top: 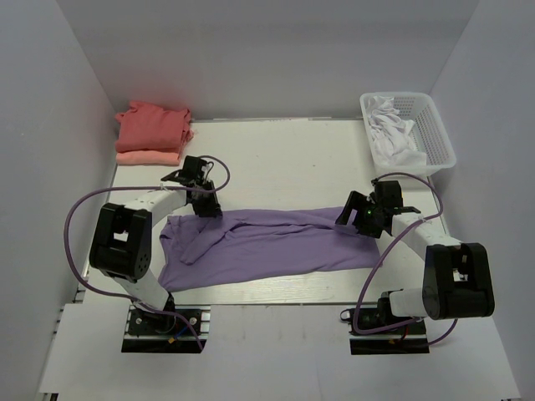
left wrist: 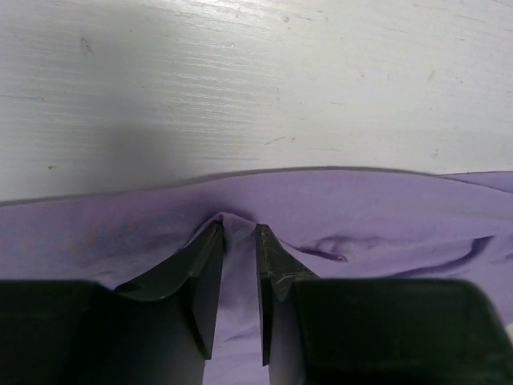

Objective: Fold and stack the t-shirts
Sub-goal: Fold the other side of the tshirt into a rectangle

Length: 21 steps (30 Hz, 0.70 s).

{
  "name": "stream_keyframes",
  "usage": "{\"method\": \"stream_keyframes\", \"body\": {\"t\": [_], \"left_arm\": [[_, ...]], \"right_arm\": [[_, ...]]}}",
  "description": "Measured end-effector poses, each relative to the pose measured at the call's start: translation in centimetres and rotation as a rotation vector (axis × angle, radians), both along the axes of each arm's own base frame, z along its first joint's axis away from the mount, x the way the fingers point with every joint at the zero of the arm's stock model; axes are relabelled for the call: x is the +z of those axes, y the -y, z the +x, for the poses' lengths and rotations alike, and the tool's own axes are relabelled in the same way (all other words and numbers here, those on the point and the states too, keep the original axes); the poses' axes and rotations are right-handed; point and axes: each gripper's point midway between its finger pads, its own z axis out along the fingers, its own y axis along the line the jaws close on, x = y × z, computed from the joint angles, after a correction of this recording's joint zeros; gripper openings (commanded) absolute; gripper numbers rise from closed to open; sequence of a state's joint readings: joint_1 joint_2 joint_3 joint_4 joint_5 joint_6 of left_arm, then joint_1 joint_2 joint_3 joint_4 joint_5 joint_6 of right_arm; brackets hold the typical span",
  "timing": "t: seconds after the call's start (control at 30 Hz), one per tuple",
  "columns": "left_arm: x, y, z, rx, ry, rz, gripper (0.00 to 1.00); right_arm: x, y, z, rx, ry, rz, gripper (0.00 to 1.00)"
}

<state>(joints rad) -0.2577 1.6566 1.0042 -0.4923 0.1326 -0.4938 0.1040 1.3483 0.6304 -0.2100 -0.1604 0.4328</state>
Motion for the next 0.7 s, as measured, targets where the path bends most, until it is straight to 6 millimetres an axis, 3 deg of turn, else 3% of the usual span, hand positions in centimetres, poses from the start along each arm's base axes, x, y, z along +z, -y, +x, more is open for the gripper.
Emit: {"method": "stream_keyframes", "body": {"t": [0.1, 0.23, 0.5, 0.7], "left_arm": [[0.0, 0.2, -0.1, -0.006, -0.003, -0.008, 0.23], [0.0, 0.2, -0.1, -0.013, -0.003, -0.009, 0.00], [0.1, 0.3, -0.5, -0.024, 0.002, -0.010, 0.00], [2.2, 1.6, -2.1, -0.056, 0.050, -0.056, 0.00]], "right_arm": [[0.0, 0.0, 0.0, 0.000, 0.000, 0.000, 0.90], [0.0, 0.0, 0.0, 0.001, 0.000, 0.000, 0.90], [0.0, 0.0, 0.0, 0.003, 0.001, -0.001, 0.90], [0.0, -0.1, 0.0, 0.005, 0.001, 0.002, 0.90]]}}
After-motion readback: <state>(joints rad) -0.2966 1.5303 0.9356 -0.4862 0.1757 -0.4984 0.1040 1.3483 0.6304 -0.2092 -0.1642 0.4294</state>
